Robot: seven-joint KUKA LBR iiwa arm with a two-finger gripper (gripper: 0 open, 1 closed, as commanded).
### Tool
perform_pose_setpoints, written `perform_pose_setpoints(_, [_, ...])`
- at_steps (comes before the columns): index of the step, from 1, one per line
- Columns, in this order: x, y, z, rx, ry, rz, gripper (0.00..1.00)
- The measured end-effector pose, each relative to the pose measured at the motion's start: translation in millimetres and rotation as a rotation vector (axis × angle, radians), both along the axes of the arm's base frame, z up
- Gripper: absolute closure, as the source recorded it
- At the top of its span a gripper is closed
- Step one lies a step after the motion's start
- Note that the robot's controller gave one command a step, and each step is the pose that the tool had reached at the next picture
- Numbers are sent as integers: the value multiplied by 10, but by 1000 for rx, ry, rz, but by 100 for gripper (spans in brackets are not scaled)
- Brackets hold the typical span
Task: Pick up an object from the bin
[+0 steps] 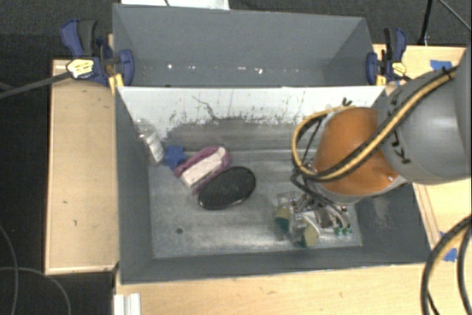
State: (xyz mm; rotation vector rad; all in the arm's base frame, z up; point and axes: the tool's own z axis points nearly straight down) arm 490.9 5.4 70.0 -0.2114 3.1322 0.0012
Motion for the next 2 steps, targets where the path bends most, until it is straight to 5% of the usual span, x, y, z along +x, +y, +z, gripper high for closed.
perform_pose_setpoints(1, [249, -297, 766, -2, -9, 10, 100])
perform_pose_setpoints(2, [237, -368, 1504, -2, -9, 17, 100])
